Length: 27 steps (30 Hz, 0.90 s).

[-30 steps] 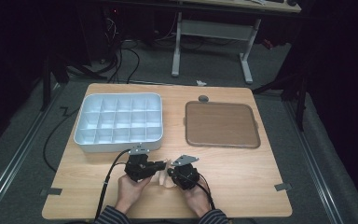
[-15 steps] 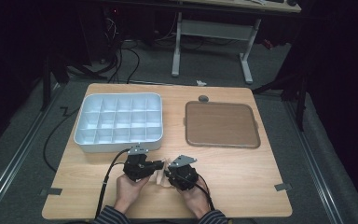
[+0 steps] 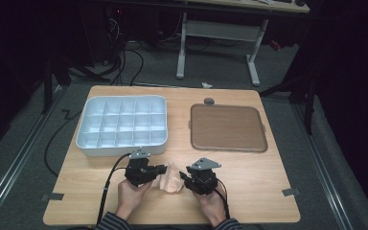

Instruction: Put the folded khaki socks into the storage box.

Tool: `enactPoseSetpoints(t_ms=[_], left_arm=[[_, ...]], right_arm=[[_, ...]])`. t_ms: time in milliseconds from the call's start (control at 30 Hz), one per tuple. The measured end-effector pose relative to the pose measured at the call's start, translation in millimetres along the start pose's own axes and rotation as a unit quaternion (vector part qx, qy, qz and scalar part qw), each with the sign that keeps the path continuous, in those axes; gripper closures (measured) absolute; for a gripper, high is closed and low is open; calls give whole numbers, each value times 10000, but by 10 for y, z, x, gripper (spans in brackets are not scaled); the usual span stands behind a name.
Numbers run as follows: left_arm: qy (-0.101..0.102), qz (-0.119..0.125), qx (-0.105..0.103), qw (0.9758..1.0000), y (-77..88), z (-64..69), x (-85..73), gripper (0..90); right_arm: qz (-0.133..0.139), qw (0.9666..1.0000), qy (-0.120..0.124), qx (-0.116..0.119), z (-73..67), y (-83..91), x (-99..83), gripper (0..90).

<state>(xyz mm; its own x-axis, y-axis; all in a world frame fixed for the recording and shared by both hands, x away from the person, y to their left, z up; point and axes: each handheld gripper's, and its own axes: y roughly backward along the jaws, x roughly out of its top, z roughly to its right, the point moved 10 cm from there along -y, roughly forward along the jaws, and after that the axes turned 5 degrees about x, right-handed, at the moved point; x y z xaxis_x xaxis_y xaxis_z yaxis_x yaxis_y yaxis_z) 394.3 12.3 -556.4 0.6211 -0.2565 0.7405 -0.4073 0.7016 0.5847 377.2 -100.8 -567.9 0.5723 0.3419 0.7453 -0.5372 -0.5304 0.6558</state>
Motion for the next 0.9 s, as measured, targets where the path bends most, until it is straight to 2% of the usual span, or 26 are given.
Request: enactPoseSetpoints(t_ms=[167, 333, 533, 900], left_arm=[[2, 83, -16, 10000, 21, 11, 19, 864], [3, 123, -59, 9999, 14, 24, 24, 863], [34, 130, -219, 9997, -11, 71, 45, 863], [-149, 40, -144, 9998, -18, 126, 98, 862]], right_arm=[[-113, 9998, -171, 50, 2, -73, -94, 644], [-286, 9992, -244, 137, 7, -158, -192, 744], [-395, 9990, -105, 153, -16, -174, -207, 804], [-399, 9990, 55, 216, -25, -193, -195, 823]])
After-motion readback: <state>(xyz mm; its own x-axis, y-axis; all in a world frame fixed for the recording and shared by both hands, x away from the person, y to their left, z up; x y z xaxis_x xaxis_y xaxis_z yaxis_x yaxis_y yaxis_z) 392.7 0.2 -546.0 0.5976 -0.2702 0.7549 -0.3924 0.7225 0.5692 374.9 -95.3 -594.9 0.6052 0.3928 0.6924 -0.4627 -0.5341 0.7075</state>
